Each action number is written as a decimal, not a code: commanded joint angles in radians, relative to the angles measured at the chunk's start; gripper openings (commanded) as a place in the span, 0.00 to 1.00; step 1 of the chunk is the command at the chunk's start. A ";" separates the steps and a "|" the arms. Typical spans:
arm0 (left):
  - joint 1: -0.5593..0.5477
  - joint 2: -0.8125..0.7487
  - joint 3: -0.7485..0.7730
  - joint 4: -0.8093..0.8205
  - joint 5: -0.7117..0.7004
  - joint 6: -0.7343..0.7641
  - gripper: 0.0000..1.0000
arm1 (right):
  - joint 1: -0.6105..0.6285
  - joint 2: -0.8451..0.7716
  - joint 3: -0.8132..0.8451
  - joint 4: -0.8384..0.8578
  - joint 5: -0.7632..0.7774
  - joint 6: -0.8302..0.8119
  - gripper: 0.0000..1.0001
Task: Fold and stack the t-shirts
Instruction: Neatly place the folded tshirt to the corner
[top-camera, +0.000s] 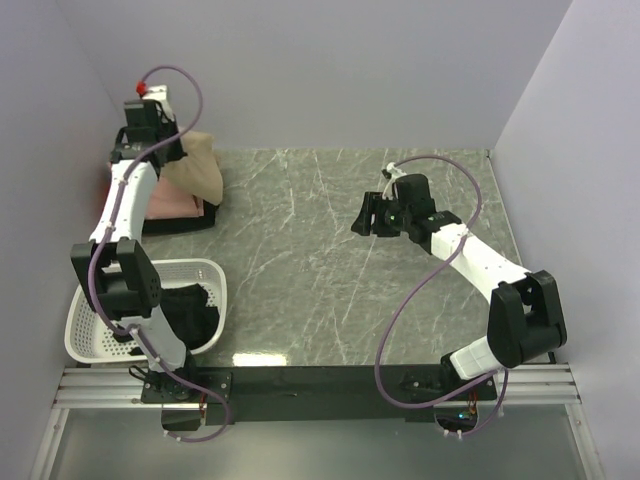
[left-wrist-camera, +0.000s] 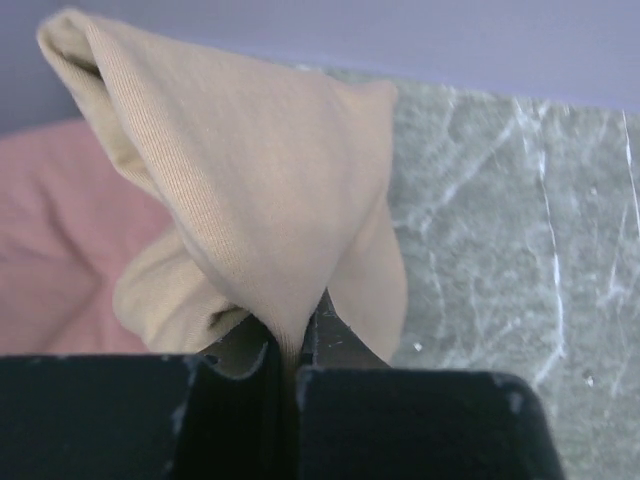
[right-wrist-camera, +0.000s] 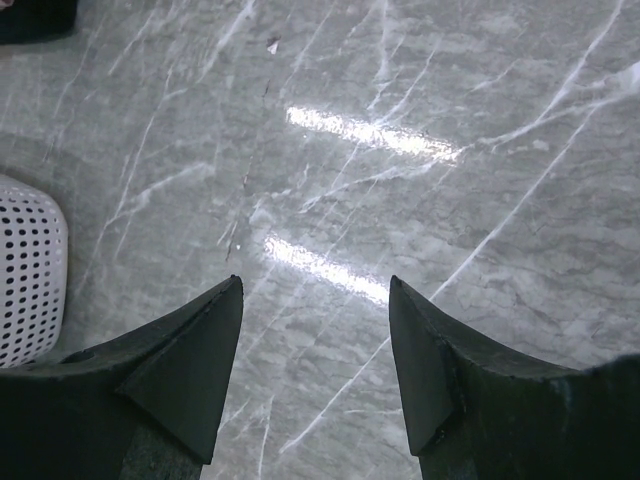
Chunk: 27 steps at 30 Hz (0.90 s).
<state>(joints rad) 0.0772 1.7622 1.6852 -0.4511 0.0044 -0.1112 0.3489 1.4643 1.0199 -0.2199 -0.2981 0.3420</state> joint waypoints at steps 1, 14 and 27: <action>0.056 0.016 0.122 -0.026 0.072 0.045 0.00 | -0.008 -0.044 -0.007 0.051 -0.039 -0.014 0.67; 0.211 0.074 -0.021 0.006 0.031 0.032 0.00 | -0.011 -0.093 -0.040 0.051 -0.036 -0.014 0.67; 0.248 0.227 0.021 0.034 -0.329 -0.036 0.14 | -0.014 -0.131 -0.058 0.045 -0.027 -0.020 0.67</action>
<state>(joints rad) 0.3172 1.9759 1.6726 -0.4641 -0.1860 -0.1246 0.3431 1.3720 0.9722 -0.2020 -0.3298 0.3416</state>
